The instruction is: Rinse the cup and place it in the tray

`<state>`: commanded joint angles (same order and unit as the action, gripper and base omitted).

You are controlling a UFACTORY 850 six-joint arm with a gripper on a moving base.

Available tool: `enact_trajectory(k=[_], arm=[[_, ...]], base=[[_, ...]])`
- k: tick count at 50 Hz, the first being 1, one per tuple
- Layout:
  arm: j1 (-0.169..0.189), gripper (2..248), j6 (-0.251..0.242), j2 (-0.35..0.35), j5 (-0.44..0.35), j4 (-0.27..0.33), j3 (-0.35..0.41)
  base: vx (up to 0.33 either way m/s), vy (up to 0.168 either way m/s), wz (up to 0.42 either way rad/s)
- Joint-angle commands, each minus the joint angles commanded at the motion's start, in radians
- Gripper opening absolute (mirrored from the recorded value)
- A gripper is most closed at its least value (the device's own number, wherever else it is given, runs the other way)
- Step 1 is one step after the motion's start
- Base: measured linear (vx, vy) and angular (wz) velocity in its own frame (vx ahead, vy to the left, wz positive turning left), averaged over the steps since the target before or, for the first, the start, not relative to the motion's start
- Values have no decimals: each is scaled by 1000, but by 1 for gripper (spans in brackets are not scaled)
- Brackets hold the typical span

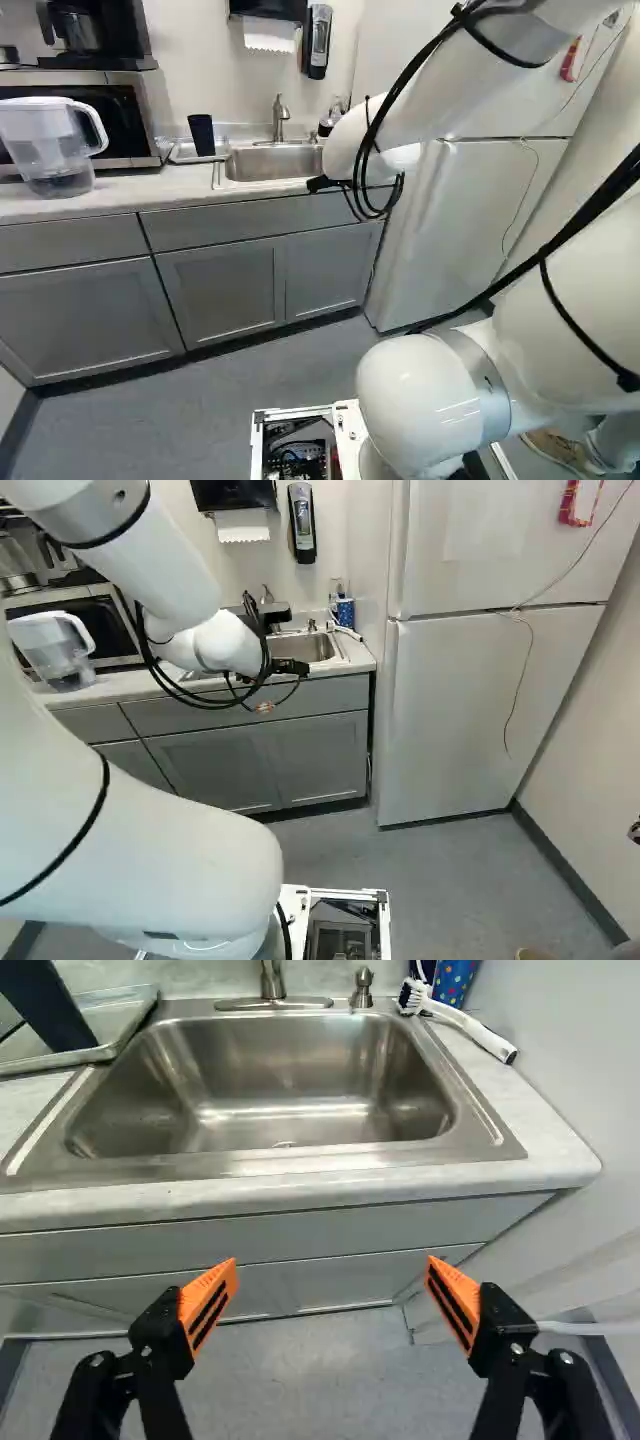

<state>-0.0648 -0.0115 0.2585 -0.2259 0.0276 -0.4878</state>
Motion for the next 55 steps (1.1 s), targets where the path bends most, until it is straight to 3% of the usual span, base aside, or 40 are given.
enact_trajectory(k=[31,55], arm=[[32,247,6,10,-322,-14,200],[49,247,9,16,-493,-21,306]], base=[[0,0,0],[0,0,0]])
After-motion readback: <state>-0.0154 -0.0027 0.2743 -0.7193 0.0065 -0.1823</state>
